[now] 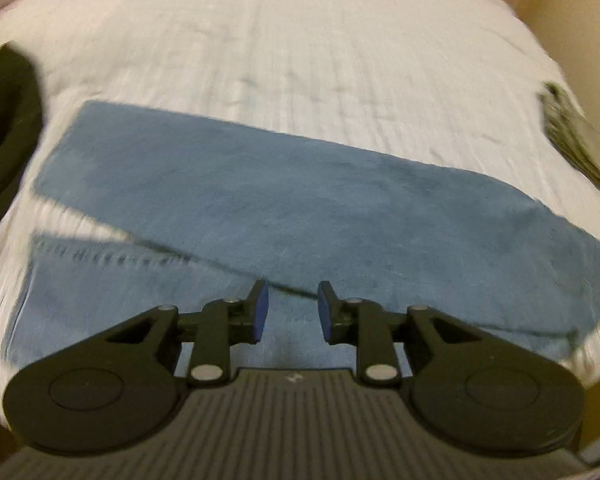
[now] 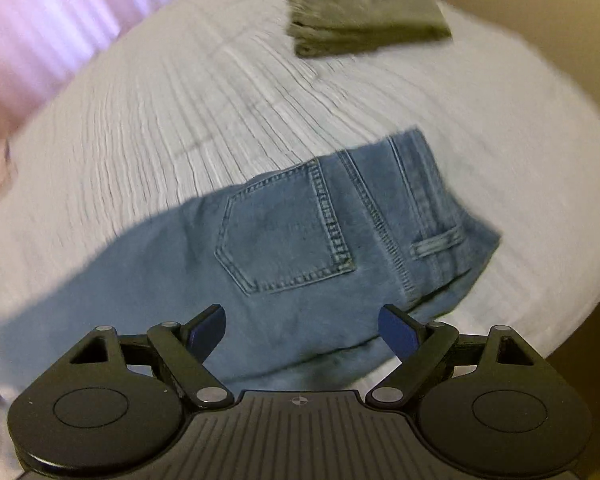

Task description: Fold clothes

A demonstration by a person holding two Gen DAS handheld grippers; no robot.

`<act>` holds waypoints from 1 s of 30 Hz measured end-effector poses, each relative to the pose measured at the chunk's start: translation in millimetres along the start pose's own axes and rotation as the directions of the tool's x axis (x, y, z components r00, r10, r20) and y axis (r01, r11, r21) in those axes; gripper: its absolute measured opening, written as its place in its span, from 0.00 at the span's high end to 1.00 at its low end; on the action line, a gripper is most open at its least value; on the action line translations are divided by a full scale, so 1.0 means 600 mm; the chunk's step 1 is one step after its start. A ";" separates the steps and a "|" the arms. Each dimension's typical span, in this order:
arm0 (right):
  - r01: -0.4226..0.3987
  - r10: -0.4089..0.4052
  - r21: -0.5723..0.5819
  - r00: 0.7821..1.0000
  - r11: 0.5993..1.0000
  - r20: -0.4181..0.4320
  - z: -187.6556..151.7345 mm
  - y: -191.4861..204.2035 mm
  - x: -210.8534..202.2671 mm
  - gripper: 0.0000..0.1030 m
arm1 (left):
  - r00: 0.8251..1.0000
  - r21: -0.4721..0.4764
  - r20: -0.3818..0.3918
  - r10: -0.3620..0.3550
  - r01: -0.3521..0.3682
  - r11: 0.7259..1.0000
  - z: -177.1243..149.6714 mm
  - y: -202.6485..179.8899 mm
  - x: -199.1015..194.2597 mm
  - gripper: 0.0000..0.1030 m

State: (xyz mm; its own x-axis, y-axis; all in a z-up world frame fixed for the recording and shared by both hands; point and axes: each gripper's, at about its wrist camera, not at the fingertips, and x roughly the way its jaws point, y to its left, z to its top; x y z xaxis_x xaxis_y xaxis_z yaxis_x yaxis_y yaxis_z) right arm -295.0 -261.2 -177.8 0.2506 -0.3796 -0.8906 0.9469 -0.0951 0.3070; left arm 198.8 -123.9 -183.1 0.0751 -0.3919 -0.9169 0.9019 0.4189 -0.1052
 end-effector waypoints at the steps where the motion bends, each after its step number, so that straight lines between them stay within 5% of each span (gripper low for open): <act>1: -0.035 0.036 0.047 0.999 0.998 -0.013 0.008 -0.017 0.002 0.16 | 1.000 -0.024 0.006 0.020 -0.020 1.000 -0.012 -0.011 -0.004 0.79; 6: -0.159 0.165 0.222 0.986 0.962 -0.007 0.005 -0.107 0.007 0.17 | 0.998 -0.137 0.025 0.062 -0.058 0.989 -0.067 -0.070 -0.011 0.78; 8: -0.190 0.189 0.296 0.981 0.936 0.031 -0.008 -0.143 0.004 0.26 | 0.998 -0.159 0.023 0.062 -0.058 0.986 -0.084 -0.081 -0.005 0.78; 9: -0.205 0.201 0.336 0.978 0.919 0.048 -0.013 -0.161 0.008 0.34 | 0.998 -0.165 0.022 0.062 -0.058 0.985 -0.090 -0.084 -0.004 0.78; 14: -0.295 0.260 0.493 0.956 0.819 0.140 -0.044 -0.219 0.026 0.35 | 0.997 -0.151 0.033 0.075 -0.069 0.986 -0.096 -0.063 0.016 0.78; 24: -0.290 0.172 0.538 0.951 0.792 0.259 -0.080 -0.231 0.062 0.35 | 0.989 -0.216 0.075 0.124 -0.106 0.971 -0.072 0.055 0.046 0.74; 30: -0.275 0.147 0.536 0.952 0.798 0.269 -0.095 -0.240 0.079 0.35 | 0.984 -0.394 0.092 0.151 -0.104 0.913 -0.087 0.137 0.057 0.74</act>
State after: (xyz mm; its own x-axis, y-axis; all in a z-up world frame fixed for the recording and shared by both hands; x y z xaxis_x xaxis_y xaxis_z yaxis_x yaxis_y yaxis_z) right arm -408.0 -213.0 -283.1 0.3238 -0.6224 -0.7125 0.5794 -0.4650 0.6694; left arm 253.3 -60.2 -243.0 0.2493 -0.3973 -0.8832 0.6486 0.7457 -0.1524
